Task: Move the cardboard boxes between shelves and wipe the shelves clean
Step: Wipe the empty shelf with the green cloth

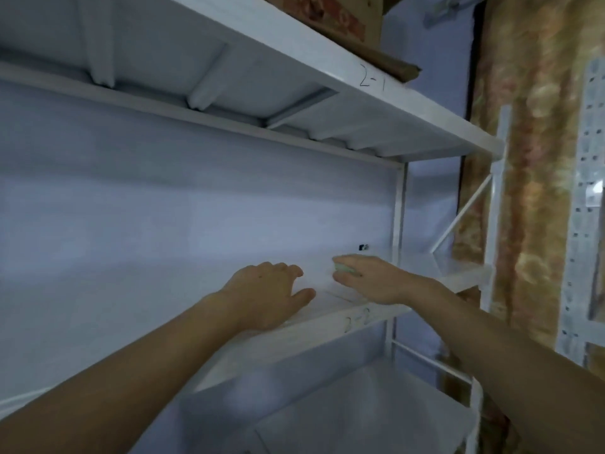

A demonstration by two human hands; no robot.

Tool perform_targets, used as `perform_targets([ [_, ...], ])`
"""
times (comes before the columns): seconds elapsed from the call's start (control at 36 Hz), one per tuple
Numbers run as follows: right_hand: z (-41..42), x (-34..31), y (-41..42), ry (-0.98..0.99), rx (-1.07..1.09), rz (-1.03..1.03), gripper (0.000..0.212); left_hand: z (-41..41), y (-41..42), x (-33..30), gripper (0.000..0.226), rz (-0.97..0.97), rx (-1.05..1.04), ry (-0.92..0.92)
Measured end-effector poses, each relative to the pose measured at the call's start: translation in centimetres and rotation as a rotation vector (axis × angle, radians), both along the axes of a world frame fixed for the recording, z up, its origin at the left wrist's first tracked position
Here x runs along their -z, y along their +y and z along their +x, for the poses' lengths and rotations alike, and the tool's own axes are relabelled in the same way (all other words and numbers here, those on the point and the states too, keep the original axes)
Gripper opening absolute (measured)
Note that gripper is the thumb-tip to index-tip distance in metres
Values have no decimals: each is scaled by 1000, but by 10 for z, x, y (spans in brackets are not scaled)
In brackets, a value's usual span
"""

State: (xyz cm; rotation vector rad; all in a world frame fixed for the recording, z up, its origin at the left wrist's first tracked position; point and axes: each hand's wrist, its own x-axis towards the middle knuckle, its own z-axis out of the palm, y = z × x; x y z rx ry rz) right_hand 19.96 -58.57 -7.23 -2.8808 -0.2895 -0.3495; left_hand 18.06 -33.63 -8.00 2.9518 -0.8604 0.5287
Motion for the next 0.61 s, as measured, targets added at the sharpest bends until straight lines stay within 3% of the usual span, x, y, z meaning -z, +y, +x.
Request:
perform_targets([
  [0.19,107,-3,-56,119,51,-10,74,29,-18,-5,67,-10,-133,36],
  [0.31,147,11,-83,143,86,-65,97,41,-32,1,66,-4,-160,46],
  [0.42,154,23,-89,196,85,-52,77,48,-42,6,65,17,-182,48],
  [0.61,153,21,-61,244,-26,-77,69,43,-32,1,68,46,-217,64],
])
